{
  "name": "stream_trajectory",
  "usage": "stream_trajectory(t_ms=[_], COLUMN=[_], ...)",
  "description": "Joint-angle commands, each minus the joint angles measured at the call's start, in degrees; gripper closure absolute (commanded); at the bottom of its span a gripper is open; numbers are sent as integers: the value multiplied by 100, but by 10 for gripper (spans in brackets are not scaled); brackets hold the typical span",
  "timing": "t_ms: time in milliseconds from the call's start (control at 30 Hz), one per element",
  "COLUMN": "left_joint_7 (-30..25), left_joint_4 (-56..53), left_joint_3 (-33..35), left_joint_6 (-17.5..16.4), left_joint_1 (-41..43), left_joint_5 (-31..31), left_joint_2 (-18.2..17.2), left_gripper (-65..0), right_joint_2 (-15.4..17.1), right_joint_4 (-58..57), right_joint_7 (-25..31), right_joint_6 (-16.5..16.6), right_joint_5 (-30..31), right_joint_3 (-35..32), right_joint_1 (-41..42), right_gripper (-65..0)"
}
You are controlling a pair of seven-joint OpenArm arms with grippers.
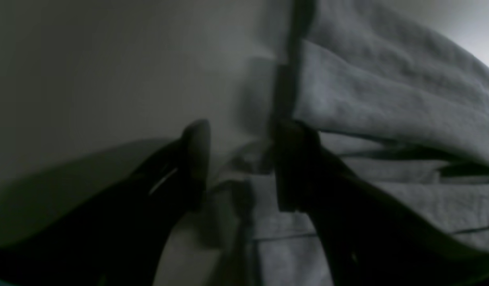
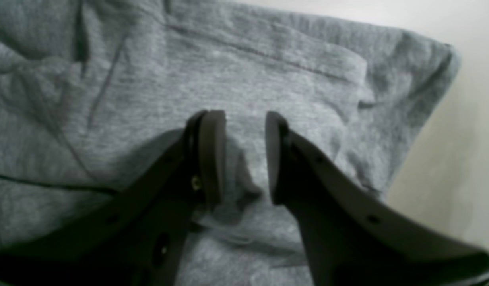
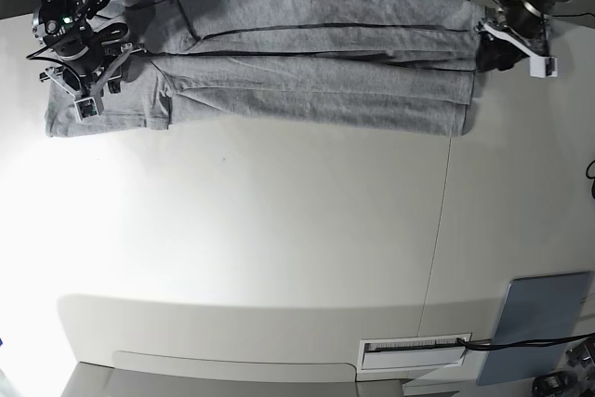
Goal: Fold the T-shirt properly
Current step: 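Release the hem and regrasp the folded stack ends with both grippers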
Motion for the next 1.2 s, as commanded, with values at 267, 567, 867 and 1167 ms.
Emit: stream_trajectory(t_ms=[267,567,867,1167], left_joint_7=[153,898,1443,1786], left_joint_4=[-330,-1681,-1698,-1349], left_joint_3=[-9,-9,-9,-9], left_joint_6=[-22,-519,-519,-519], left_joint_1=[-11,-649,-713,-715], left_joint_5=[-1106,-2643,-2682,-2142], left_joint_2=[105,240,400,160], left_gripper=[-276,-276,-275,-229], right_joint_2=[81,81,81,81], right_joint_4=[90,90,90,90], right_joint_7=[81,81,81,83], right_joint_6=[-24,-26,-24,-26], right_joint_5=[26,28,26,26], right_joint_3=[44,44,44,44], right_joint_1=[15,15,15,15], right_gripper=[-177,-177,-177,-177])
